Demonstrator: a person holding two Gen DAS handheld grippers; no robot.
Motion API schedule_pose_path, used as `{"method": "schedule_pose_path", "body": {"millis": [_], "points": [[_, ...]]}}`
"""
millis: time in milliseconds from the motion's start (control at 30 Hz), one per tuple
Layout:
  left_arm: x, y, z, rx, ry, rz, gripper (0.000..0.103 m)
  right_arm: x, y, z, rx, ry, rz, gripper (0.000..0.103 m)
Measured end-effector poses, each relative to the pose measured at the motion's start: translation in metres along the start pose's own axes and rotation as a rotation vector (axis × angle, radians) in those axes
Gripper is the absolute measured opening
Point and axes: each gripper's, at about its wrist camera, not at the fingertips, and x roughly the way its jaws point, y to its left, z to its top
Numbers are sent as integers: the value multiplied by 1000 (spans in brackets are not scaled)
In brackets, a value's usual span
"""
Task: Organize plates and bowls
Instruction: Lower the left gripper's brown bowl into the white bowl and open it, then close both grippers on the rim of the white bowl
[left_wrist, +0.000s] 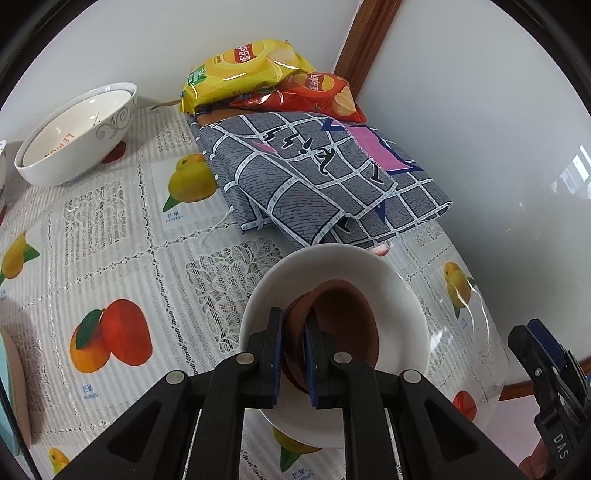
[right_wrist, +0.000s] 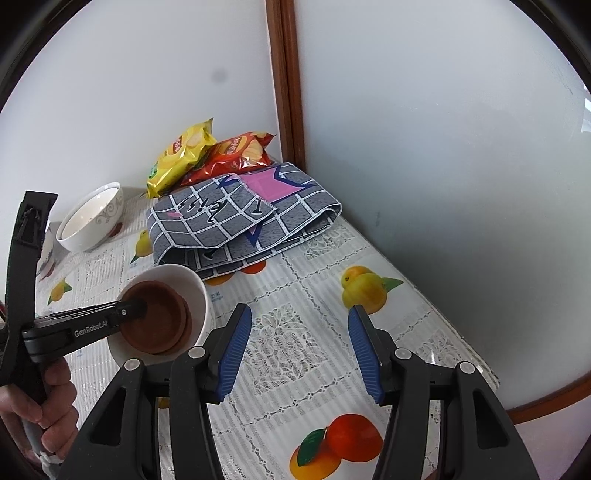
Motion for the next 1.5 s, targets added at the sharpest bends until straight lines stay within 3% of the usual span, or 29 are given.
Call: {"method": "schedule_pose_path", "body": {"millis": [300, 500, 633, 800, 967, 1167, 1500], "points": [[-20, -14, -2, 75, -48, 28, 14, 6, 11, -3, -34, -6, 25, 57], [-48, -17, -1, 136, -116, 89, 29, 23, 18, -3, -24, 21, 67, 57], [-45, -6, 3, 106, -69, 88, 30, 39, 28, 1, -18, 80, 141, 56], [-30, 8, 4, 77, -21, 138, 30, 43, 40, 6, -17, 86, 198, 56], [-16, 13, 3, 74, 22, 95, 30, 56, 49, 8, -35, 115, 179, 54], [-6, 11, 1, 79, 47, 94, 30, 84, 62, 0, -96, 207, 131, 37], [-4, 13, 0, 86, 43, 99, 30, 95, 67, -7, -111, 249, 102, 36]]}}
